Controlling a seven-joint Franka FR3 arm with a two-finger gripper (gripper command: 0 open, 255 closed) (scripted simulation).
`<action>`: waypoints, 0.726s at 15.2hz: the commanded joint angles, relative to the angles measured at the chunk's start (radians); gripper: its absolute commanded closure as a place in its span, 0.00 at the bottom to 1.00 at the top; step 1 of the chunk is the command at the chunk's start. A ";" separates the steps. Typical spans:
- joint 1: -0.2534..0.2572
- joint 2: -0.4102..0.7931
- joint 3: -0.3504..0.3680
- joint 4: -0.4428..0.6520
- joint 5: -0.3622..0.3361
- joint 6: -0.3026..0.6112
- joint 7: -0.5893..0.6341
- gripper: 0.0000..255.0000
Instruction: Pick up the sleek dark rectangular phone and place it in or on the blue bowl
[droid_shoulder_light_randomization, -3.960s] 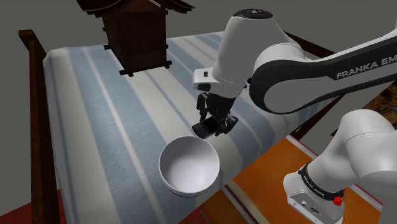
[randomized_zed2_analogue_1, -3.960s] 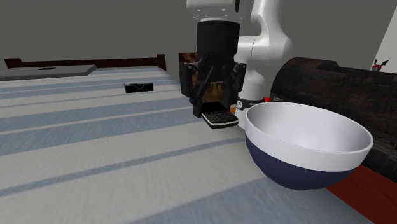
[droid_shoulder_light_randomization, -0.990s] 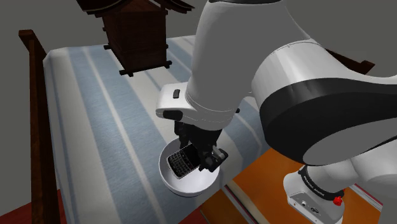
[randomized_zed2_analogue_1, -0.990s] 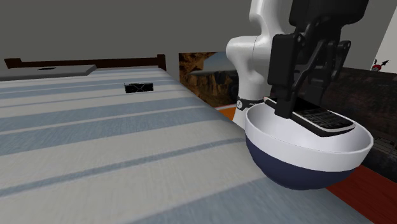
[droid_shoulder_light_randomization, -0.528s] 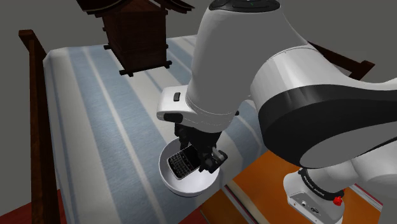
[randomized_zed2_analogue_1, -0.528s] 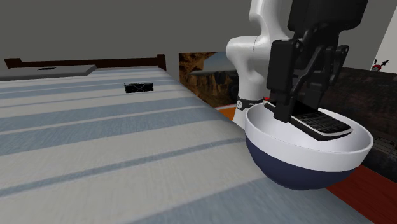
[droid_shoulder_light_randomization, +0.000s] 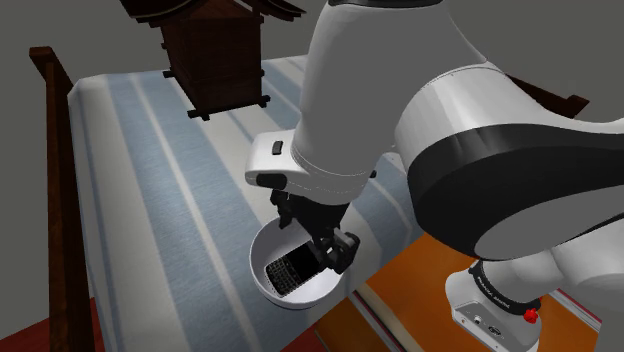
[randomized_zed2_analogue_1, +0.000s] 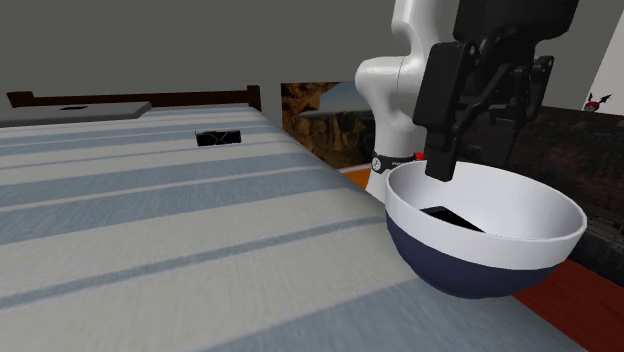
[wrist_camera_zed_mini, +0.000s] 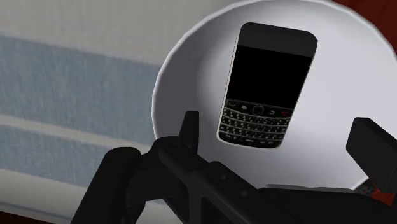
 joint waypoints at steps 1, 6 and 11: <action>0.002 -0.028 -0.006 0.029 0.007 -0.057 -0.005 0.00; 0.003 -0.050 -0.012 0.070 0.011 -0.119 -0.010 0.00; 0.003 -0.050 -0.012 0.070 0.011 -0.119 -0.010 0.00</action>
